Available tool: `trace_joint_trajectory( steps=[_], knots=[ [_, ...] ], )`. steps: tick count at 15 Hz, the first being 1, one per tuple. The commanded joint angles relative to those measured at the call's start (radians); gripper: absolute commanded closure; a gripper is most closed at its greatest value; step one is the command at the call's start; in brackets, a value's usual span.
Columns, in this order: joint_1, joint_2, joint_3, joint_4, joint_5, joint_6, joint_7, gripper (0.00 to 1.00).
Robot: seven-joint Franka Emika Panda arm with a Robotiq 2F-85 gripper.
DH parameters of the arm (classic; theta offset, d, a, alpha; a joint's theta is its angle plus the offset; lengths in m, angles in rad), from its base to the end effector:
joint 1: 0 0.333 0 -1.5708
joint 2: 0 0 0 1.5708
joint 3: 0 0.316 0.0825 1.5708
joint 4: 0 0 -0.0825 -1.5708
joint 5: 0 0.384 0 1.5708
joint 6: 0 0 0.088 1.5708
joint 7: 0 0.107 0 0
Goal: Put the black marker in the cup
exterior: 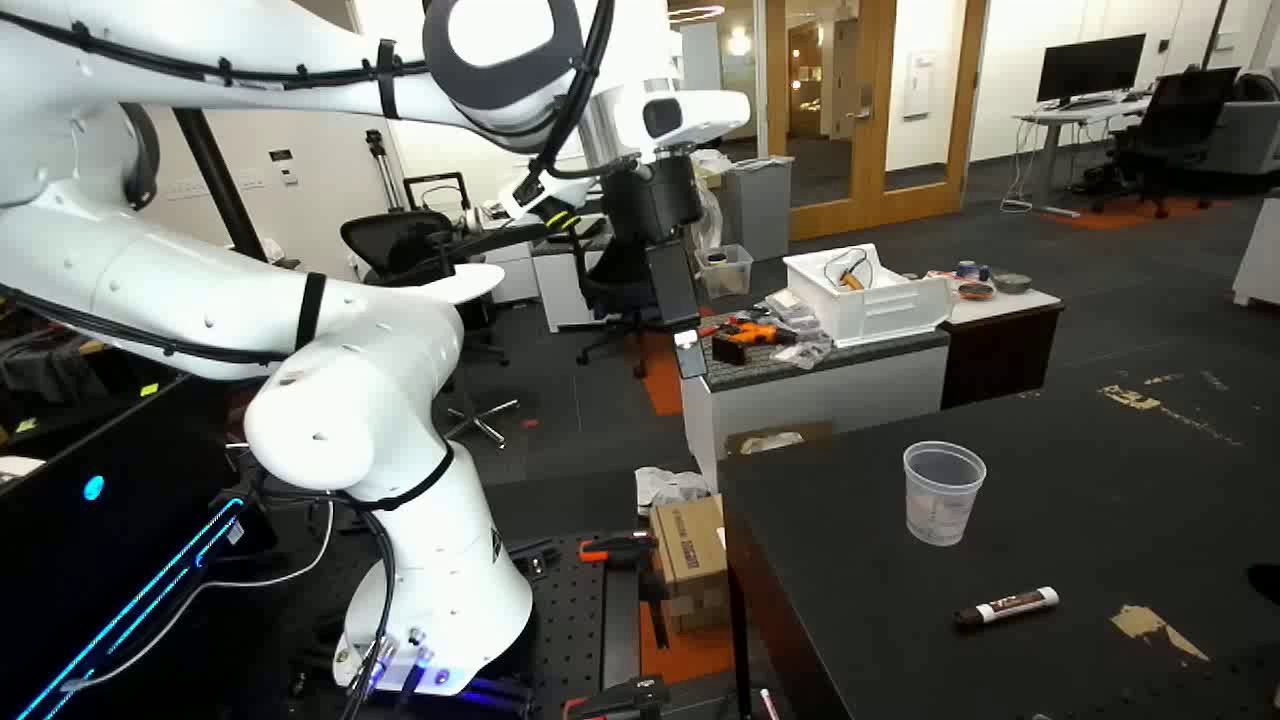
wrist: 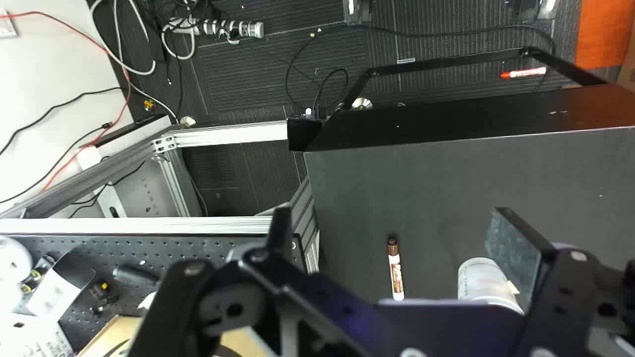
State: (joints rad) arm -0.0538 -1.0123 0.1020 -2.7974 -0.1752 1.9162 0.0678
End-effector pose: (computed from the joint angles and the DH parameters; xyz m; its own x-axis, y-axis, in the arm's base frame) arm 0.2703 0.0001 0.4757 0.9909 0.0042 0.1348 -0.0293 -0.9688 0.2461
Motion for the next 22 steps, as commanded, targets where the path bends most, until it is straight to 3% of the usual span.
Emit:
trace_joint_trajectory(
  steps=[1,12,17,22],
  knots=[
    [0.012,0.002,-0.01,0.003,-0.009,-0.004,0.009,0.0],
    [0.024,0.008,-0.014,0.004,-0.011,0.036,-0.004,0.0],
    [0.011,0.059,-0.026,0.006,-0.023,0.23,-0.004,0.0],
    [-0.014,0.221,-0.053,0.003,-0.013,0.435,-0.006,0.0]
  ],
)
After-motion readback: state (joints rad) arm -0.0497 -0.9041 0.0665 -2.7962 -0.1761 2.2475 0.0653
